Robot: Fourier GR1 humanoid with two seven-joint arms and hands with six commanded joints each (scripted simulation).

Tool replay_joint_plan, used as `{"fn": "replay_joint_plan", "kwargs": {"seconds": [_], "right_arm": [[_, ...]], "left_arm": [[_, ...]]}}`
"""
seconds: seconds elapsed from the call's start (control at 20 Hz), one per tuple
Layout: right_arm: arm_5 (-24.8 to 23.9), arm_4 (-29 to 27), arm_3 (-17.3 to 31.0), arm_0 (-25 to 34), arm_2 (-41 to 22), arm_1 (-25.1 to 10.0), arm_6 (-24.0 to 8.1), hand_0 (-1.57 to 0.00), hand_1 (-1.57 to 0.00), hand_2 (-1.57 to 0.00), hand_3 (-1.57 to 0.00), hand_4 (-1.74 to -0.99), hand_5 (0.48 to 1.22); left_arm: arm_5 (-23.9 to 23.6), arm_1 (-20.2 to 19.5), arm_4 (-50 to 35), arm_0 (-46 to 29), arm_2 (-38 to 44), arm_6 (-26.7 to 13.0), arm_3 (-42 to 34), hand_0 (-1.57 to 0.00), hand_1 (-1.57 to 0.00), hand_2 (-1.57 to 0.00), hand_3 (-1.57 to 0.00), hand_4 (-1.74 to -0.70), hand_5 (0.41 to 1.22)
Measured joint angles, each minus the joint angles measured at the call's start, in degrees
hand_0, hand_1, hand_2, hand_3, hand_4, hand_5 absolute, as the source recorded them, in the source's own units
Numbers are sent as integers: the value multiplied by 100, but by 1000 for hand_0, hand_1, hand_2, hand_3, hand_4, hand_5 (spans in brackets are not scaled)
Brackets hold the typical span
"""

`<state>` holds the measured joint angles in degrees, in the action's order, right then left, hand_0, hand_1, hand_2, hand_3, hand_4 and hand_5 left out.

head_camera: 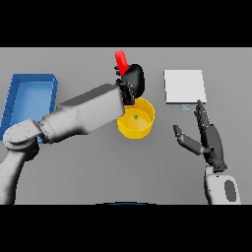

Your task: Pick up the red beaker and tilt it to pour out 1 green nut into yellow bowl. Pick up the yellow bowl and place it on the metallic measuring scale.

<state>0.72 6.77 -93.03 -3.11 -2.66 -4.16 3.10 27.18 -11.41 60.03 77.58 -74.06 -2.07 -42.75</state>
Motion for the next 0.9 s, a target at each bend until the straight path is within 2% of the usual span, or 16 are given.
{"fn": "replay_joint_plan", "kwargs": {"seconds": [0.15, 0.2, 0.3, 0.35, 0.4, 0.45, 0.5, 0.55, 0.65, 0.8, 0.85, 0.9], "right_arm": [[-47, 53, -65, 21, -13, -12, -105, 1, 1, 1, 1, -1235, 584], [-38, 47, -86, -24, -18, -10, -39, 1, 1, 1, 1, -1233, 585], [3, -2, -99, -10, -11, -14, 13, 1, 1, 1, 1, -1222, 590], [-10, 10, -108, 3, -7, -23, -12, 1, 1, 1, 1, -1219, 595], [-27, 13, -2, 65, -19, 40, -18, 1, 1, 1, 1, -1219, 601], [-11, 40, -39, 42, -15, -23, 70, 1, 1, 1, 1, -1222, 609], [35, -64, -40, 119, 41, -54, 22, 1, 1, 1, 1, -1224, 615], [85, -114, -31, 113, 22, -22, 56, 1, 1, 1, 1, -1231, 620], [92, -125, -20, 114, 22, -14, 62, 1, 1, 1, 1, -1246, 631], [152, -153, -85, 77, -8, -37, 43, 1, 1, 1, 1, -1274, 642], [159, -146, -50, 112, -27, -18, 24, 1, 1, 1, 1, -1281, 644], [173, -149, -30, 93, 0, -70, 50, 1, 1, 1, 1, -1292, 645]], "left_arm": [[-89, -16, -10, 207, -113, 42, 89, -1571, -1571, -1571, -1570, -1740, 1221], [-94, -85, -37, 269, -139, 100, 36, -1571, -1571, -1571, -1570, -1740, 1221], [-85, -100, -114, 472, -76, -14, 79, -1571, -1571, -1571, -1571, -1738, 1159], [-178, -145, -195, 637, 26, -11, 134, -1571, -1571, -1571, -1571, -1738, 1171], [-282, -216, -221, 729, 50, -31, 204, -1571, -1390, -1379, -1571, -1686, 1181], [-343, -331, -301, 909, 161, -25, 198, -1571, -1269, -1251, -1571, -1644, 1189], [-531, -388, -320, 939, 189, -105, 210, -1571, -1330, -1315, -1359, -1664, 1196], [-638, -495, -351, 1215, 291, -140, 370, -1571, -1378, -1366, -1212, -1679, 1201], [-918, -620, -504, 1588, 480, 30, 665, -1571, -1447, -1440, -1341, -1596, 1208], [-876, -919, -950, 2165, 1042, -204, 1306, -1571, -1508, -1504, -1453, -1537, 1214], [-905, -939, -1086, 2178, 1135, -196, 1452, -1571, -1520, -1517, -1477, -1578, 1216], [-905, -1133, -1395, 2212, 1431, -264, 1713, -1571, -1530, -1528, -1445, -1611, 1217]]}}
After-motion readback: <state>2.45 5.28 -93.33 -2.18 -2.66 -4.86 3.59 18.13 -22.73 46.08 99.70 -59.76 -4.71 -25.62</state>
